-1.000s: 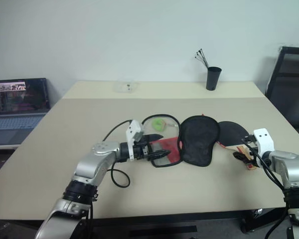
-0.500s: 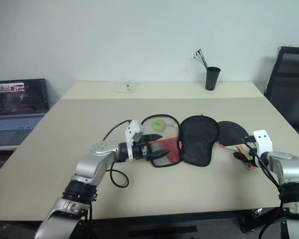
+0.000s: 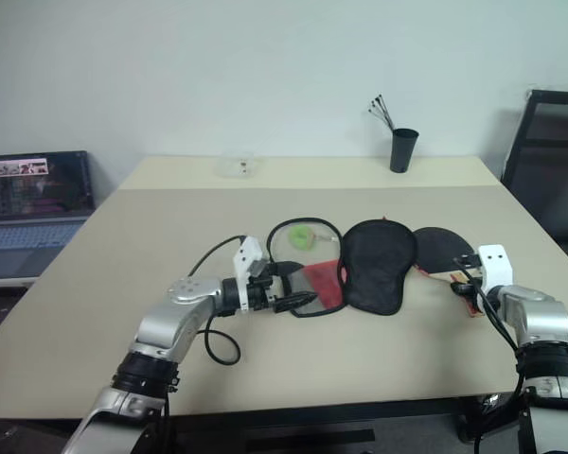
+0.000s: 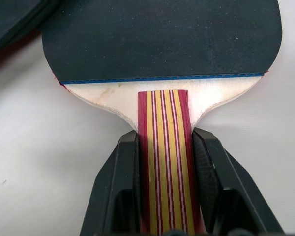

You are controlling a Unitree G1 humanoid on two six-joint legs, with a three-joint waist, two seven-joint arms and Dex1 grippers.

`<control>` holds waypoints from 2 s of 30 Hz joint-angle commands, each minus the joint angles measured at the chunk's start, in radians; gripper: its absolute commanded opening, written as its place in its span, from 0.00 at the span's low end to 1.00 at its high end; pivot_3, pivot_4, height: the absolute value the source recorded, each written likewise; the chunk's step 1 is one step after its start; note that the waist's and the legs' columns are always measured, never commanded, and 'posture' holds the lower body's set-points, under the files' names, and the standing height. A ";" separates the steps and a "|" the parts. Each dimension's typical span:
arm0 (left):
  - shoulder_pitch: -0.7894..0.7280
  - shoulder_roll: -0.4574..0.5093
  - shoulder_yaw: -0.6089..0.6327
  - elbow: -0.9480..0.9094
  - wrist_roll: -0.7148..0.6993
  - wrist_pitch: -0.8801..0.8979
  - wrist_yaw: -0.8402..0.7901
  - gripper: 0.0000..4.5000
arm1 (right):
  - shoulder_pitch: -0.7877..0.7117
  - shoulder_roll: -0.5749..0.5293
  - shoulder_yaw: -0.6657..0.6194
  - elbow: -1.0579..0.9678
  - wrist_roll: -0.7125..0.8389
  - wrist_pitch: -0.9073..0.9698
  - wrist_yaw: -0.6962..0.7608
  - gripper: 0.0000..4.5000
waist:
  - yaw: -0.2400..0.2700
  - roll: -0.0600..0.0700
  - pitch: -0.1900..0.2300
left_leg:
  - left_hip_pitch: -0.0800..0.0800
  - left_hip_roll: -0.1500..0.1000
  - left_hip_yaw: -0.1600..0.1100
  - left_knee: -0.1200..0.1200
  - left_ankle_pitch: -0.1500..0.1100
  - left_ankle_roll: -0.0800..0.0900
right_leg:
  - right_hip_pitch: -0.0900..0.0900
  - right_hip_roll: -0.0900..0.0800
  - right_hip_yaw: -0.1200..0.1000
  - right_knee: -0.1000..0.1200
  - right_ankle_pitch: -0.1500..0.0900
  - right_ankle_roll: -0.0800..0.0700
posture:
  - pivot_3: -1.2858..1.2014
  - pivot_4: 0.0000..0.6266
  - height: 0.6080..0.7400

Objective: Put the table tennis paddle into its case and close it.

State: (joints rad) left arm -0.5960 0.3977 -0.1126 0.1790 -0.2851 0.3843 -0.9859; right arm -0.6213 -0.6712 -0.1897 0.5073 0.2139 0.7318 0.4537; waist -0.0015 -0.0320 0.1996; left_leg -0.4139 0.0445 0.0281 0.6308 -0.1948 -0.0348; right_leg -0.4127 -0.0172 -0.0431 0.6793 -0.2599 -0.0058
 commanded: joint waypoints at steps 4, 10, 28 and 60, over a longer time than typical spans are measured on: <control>0.016 0.003 0.013 -0.067 -0.016 0.008 0.021 1.00 | -0.062 -0.029 -0.102 -0.133 0.001 0.020 -0.138 0.24 | 0.000 0.000 0.000 | -0.003 0.000 0.003 -0.001 0.000 0.000 | -0.003 -0.001 0.003 -0.001 0.000 0.000 | 0.52 0.24 1.00; 0.021 0.002 0.009 -0.072 -0.016 0.012 0.023 1.00 | -0.057 0.175 -0.126 -0.528 0.094 0.279 -0.282 0.24 | -0.023 0.001 0.000 | -0.004 0.002 0.005 -0.002 0.000 0.000 | -0.008 0.000 0.006 0.001 0.000 0.000 | 0.52 0.24 1.00; 0.007 -0.010 -0.009 -0.083 -0.010 0.020 0.028 1.00 | -0.077 0.664 -0.015 -0.583 0.029 0.252 -0.567 0.24 | -0.018 0.001 0.000 | -0.007 0.001 0.004 -0.001 0.000 0.000 | -0.009 -0.002 0.006 -0.001 0.002 0.003 | 0.52 0.24 1.00; 0.061 0.050 0.059 -0.150 -0.025 0.075 0.077 1.00 | -0.015 0.726 -0.007 -0.546 -0.010 0.184 -0.641 0.68 | -0.029 0.001 0.000 | -0.006 0.002 0.004 -0.002 0.000 0.000 | -0.009 0.002 0.006 0.000 0.002 0.003 | 0.52 0.24 1.00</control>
State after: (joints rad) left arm -0.5468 0.4231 -0.0991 0.0745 -0.2941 0.4549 -0.9209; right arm -0.6242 0.0561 -0.2045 0.0083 0.2074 0.9398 -0.1879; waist -0.0301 -0.0312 0.1995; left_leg -0.4201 0.0467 0.0317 0.6288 -0.1950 -0.0344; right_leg -0.4222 -0.0151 -0.0372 0.6793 -0.2582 -0.0030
